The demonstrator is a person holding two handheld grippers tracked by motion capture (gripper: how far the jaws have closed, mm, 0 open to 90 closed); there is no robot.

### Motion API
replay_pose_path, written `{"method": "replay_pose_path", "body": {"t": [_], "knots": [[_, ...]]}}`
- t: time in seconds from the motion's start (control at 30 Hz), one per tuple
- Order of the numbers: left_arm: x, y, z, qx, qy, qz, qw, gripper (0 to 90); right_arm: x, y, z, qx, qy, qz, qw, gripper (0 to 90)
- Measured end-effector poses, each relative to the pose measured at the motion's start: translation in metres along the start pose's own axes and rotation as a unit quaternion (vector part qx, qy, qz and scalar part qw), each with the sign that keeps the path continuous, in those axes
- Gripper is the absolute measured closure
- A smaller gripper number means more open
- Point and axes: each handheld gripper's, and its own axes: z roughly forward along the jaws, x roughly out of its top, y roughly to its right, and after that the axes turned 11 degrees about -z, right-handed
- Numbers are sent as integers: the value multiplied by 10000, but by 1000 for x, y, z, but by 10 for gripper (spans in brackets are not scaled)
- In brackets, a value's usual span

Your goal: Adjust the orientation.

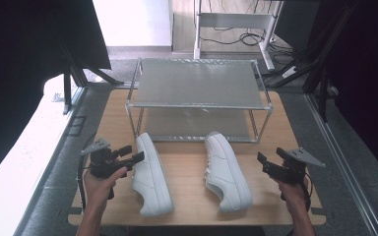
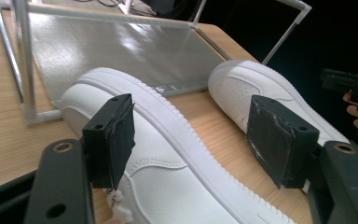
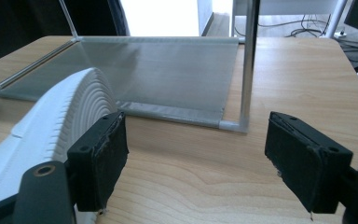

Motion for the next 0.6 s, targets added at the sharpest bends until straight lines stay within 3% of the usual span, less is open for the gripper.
{"method": "replay_pose_path", "body": {"t": [0.13,0.23,0.3,0.6], "knots": [[-2,-5,-4,-120,-37,-166,9998,348,-1,-1,5,80,-73,25,9999,213],[-3,-5,-5,-95,-38,-181,9998,351,-2,-7,10,224,-186,-114,9995,223],[-4,-5,-6,-75,-43,-139,9999,351,-3,-9,13,209,-222,-199,9993,232],[-9,-3,-6,-148,-139,6,9998,350,-2,-4,10,288,-156,-81,9994,229]]}}
